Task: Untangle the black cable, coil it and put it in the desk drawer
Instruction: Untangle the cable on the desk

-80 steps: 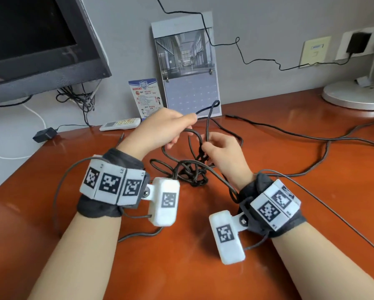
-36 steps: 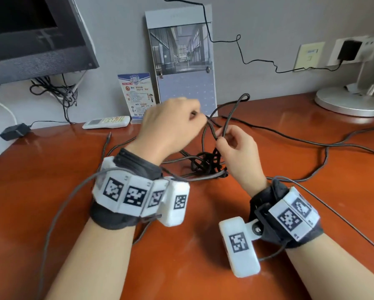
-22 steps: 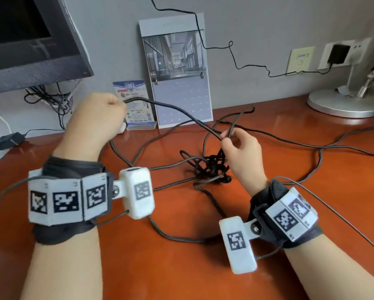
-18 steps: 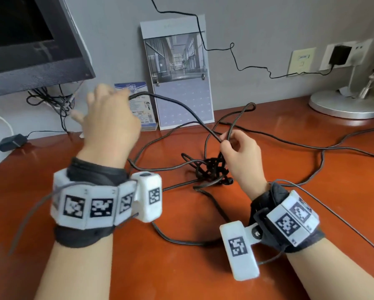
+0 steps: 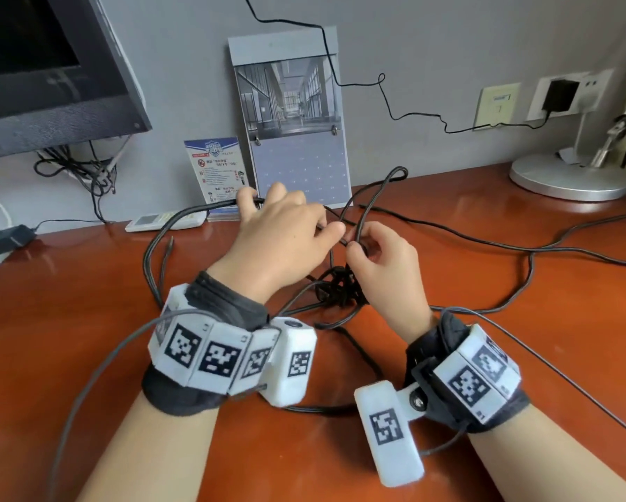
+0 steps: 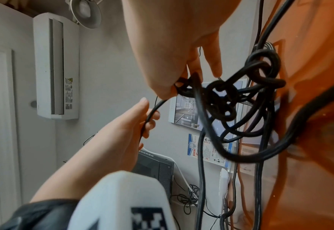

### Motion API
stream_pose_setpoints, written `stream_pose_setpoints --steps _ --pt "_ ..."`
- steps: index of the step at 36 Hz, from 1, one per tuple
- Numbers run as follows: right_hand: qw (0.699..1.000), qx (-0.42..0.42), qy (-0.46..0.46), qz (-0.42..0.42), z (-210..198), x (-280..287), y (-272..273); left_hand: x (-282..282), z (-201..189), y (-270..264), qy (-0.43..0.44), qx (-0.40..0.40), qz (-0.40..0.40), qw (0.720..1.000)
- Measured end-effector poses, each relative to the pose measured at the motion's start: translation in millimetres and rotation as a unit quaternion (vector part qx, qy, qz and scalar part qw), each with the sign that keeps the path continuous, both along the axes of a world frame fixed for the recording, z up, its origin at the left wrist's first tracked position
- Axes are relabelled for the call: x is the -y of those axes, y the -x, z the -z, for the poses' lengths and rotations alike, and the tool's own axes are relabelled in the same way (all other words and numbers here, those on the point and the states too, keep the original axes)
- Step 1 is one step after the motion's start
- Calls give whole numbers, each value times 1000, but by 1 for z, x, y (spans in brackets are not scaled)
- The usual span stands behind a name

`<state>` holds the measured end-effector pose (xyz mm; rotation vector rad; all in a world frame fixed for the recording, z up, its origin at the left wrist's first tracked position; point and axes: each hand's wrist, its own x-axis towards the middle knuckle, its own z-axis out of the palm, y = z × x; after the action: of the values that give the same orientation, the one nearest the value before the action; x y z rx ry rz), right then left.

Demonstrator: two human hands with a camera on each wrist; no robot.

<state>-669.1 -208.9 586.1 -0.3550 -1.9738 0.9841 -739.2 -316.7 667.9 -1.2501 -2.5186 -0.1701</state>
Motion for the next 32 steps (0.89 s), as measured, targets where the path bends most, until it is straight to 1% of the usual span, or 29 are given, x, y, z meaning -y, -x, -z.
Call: stream_pose_setpoints --steps 3,6,9,12,14,16,19,21,24,26,27,29,32 --pt "1000 16 2 13 0 1 -1 1 -1 4 -34 -15 -17 999" --pt "999 23 30 36 0 -2 -1 4 -7 8 -115 -49 -57 990" --pt "998 20 34 41 -1 -8 -3 17 -20 15 -212 -67 -111 968" --pt "999 32 22 33 -3 -7 -5 31 -28 22 -257 -69 -143 953" --pt "998 35 25 39 -2 -8 -4 40 -34 25 -277 -83 -171 942" --pt "997 42 36 51 -3 -12 -4 55 -40 37 -317 -95 -205 921" --pt "997 46 55 30 -4 -16 -5 76 -46 52 -383 -68 -210 897" --pt "997 41 57 9 -5 -13 -5 80 -43 52 -364 -52 -228 902" --pt "997 33 65 -1 -3 -10 -4 79 -39 55 -297 -47 -250 920" --pt "997 26 74 0 -3 -11 -4 75 -35 53 -248 -72 -252 933" --pt "997 23 77 -1 -3 -11 -4 71 -33 50 -233 -91 -236 939" --pt "997 24 71 -6 -2 -9 -5 57 -28 38 -209 -114 -176 955" --pt "998 30 54 -14 -2 -5 -5 28 -19 13 -138 -79 -51 986"
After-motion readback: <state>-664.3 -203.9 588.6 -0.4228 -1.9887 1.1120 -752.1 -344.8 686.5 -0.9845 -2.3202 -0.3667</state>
